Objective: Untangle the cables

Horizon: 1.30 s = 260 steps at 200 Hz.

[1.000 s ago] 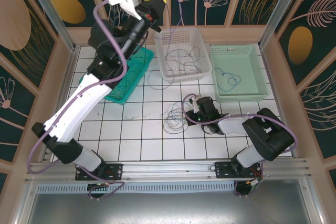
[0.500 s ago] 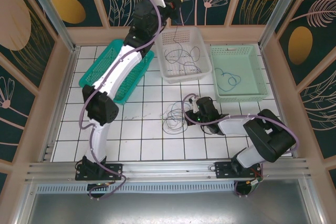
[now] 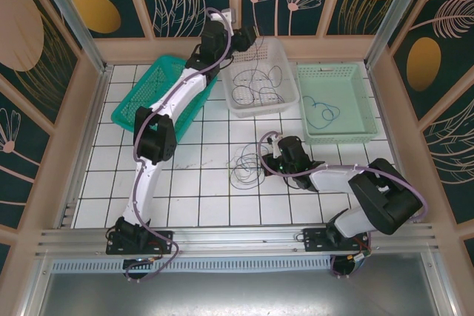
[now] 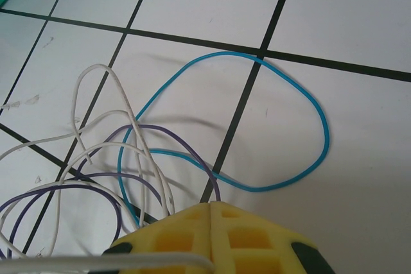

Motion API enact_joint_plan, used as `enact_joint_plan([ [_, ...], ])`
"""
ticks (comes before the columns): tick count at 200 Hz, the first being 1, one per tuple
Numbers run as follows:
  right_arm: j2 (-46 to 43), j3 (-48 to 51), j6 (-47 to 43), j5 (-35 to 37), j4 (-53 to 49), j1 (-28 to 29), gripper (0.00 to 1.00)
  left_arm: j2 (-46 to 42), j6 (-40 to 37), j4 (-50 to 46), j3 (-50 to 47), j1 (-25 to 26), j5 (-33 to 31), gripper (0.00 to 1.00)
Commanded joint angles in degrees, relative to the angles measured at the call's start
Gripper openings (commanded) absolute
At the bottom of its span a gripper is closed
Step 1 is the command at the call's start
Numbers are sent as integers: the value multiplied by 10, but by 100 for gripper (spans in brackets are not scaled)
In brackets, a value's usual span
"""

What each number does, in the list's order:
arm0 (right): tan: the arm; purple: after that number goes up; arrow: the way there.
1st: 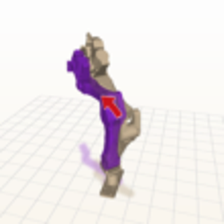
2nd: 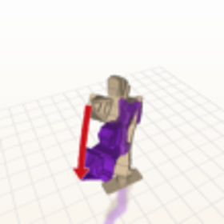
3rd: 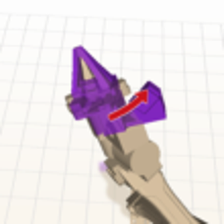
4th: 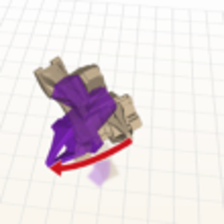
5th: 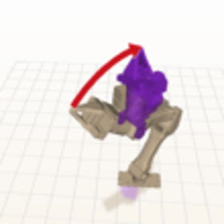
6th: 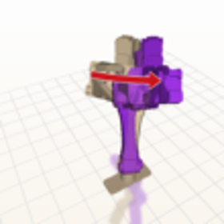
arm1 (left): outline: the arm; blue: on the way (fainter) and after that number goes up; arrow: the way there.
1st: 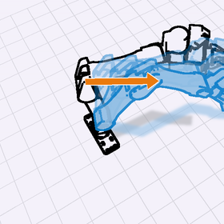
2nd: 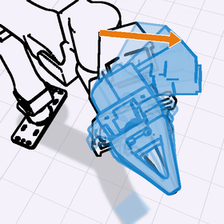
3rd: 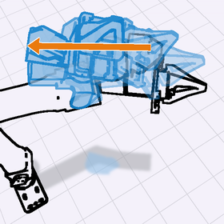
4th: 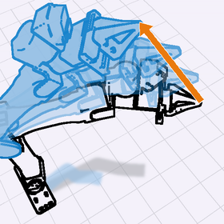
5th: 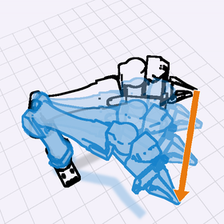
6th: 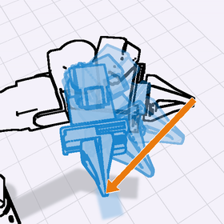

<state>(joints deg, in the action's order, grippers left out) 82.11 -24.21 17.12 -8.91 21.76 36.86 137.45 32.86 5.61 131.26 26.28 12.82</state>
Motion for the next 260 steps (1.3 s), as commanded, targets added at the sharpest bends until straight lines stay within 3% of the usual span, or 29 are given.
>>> enact_joint_plan([
  [1, -18, -2, 9, 6, -16, 4, 5, -6, -9, -17, -3, 4, -3, 67],
  [26, -34, -7, 9, 5, -21, 4, 5, -26, -38, -26, -25, 4, 7, 97],
  [30, -37, -8, 9, 4, -23, 4, 4, -32, -41, -28, -29, 4, 6, 98],
  [85, -84, -23, 9, 7, -44, 2, 4, -132, -76, -38, -145, 4, -39, 99],
  [195, -186, -90, -17, -34, -107, -6, 1, -411, -91, 145, -605, 32, -17, 99],
  [224, -211, -133, -26, -40, -137, -10, 2, -449, -82, 184, -702, 52, -26, 98],
  [260, -214, -199, -39, -63, -163, -13, 0, -487, -93, 240, -788, 72, 7, 97],
])
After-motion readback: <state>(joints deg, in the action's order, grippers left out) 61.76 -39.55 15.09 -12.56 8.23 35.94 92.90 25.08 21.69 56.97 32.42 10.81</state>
